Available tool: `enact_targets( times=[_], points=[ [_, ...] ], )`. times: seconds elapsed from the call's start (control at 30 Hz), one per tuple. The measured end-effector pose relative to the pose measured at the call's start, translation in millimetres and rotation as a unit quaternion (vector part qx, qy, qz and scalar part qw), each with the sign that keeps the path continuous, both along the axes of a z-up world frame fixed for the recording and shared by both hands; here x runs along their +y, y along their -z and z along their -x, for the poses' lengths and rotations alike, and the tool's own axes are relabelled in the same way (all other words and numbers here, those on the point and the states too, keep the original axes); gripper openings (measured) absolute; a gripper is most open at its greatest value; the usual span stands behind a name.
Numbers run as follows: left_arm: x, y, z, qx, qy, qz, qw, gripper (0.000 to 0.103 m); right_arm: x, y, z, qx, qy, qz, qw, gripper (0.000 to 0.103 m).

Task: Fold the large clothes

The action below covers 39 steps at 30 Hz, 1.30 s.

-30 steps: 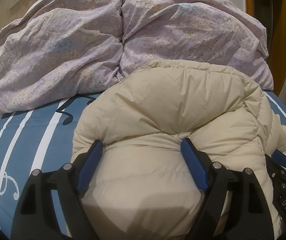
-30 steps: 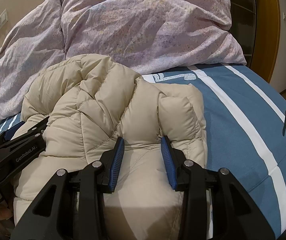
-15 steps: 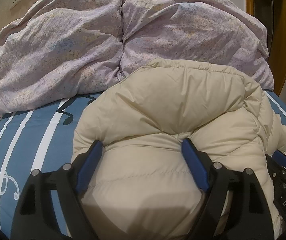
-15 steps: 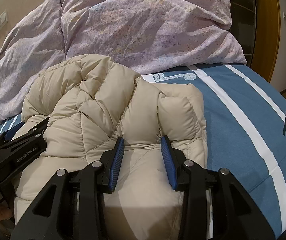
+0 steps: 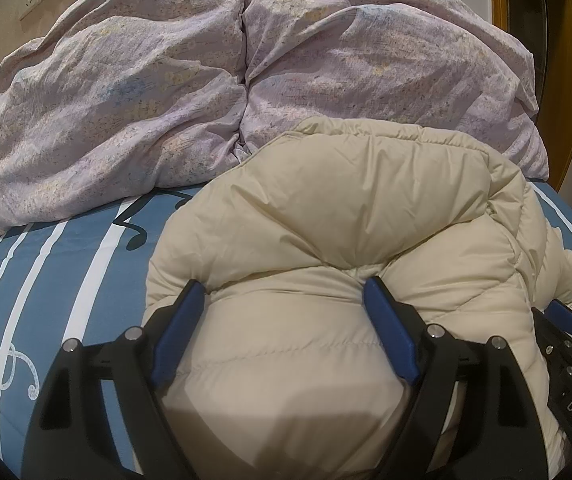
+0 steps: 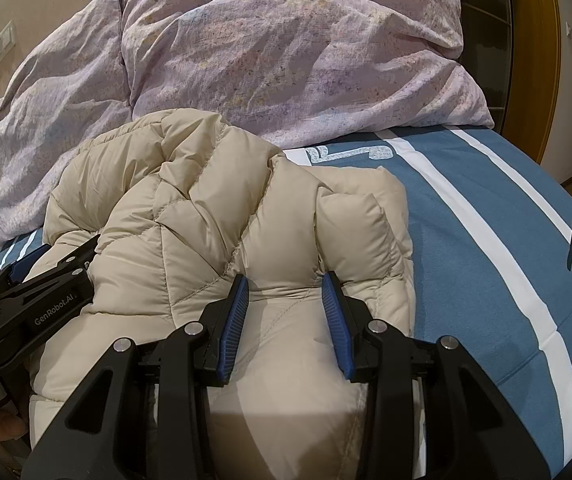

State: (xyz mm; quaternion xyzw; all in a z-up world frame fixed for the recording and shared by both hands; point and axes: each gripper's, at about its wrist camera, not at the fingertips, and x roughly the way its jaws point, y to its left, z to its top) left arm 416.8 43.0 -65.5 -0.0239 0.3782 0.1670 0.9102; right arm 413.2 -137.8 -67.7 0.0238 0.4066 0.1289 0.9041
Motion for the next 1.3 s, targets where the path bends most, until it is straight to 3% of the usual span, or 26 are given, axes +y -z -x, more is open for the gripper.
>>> enact_targets(
  times=[0.87,0.97,1.03,1.17,1.3],
  points=[
    [6.3,-3.2,4.8,0.0,0.002,0.007,1.0,0.084,-0.8,0.5,-0.4,0.001,-0.002,-0.001,1.0,0.041],
    [13.0,-17.7,30.1,-0.005,0.01,0.026,0.9996,0.085,0.5,-10.2,1.9,0.014,-0.011,0.017,1.0,0.043],
    [16.2,-26.3,45.5,-0.015,0.014,0.029,0.9994,0.086,-7.7,-25.6,7.9,0.005,-0.005,-0.01,1.0,0.05],
    [26.3,-35.6,64.7,-0.026,0.002,0.017,0.9995,0.088,-16.7,-49.0,8.8,-0.013,0.022,-0.059,0.998,0.05],
    [26.1,-37.9,63.7,-0.022,-0.002,0.01,0.9997,0.088,-3.4,-53.4,-0.7,-0.018,0.029,-0.052,0.998,0.05]
  ],
)
